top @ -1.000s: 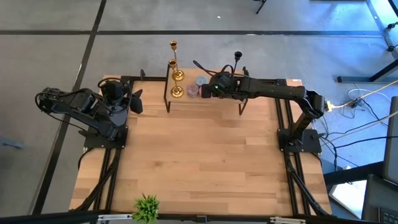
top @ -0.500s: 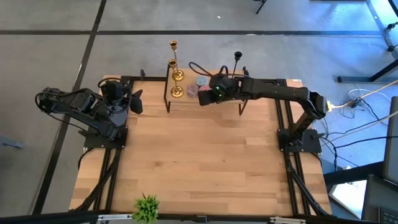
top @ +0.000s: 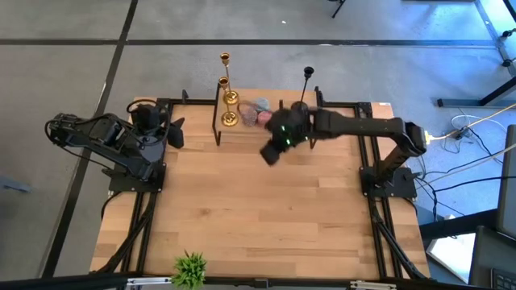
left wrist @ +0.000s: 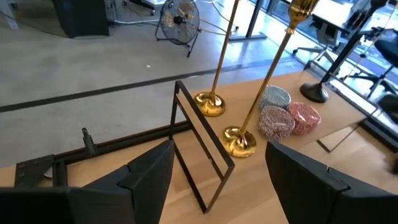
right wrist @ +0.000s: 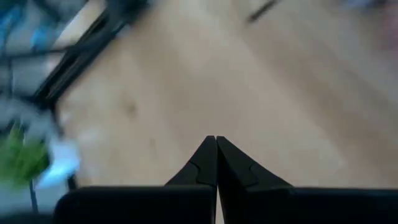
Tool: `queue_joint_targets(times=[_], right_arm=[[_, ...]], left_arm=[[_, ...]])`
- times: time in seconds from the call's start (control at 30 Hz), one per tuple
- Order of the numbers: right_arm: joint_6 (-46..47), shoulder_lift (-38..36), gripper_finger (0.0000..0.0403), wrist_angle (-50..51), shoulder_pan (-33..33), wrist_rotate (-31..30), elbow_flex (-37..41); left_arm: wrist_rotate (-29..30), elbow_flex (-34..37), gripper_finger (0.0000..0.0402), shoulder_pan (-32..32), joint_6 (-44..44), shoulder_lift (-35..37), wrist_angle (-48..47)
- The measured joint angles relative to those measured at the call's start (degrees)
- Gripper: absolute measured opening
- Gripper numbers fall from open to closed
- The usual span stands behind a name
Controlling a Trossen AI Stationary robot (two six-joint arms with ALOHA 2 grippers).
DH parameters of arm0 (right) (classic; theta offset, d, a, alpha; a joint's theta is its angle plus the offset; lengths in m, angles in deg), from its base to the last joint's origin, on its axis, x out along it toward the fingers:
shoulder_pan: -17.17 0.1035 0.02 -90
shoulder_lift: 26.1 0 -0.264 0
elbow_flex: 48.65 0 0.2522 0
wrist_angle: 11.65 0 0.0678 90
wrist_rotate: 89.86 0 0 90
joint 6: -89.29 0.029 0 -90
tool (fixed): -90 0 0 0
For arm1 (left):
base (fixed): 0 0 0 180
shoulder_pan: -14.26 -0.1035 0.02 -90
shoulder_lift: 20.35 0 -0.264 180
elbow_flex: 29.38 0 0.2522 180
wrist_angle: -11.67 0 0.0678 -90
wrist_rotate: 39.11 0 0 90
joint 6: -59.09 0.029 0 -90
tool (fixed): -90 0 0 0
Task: Pick & Place candle stick holders
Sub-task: Put the pink scented candle on the shelf
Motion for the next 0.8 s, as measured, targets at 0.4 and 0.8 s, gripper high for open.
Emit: queue_joint_targets(times=[0.4,0.8], right_arm=[[6.08,-2.27,0.0,-0.29,17.07,-16.76,1.82],[3.44,-1.52,0.0,1.05,1.84,-12.98,2.95]], left_arm=[[-1.7,0.0,0.0251,0.0,-0.7,-0.25,0.06],[-0.32,0.0,0.0251,0.0,-3.89,-0.37,2.48]])
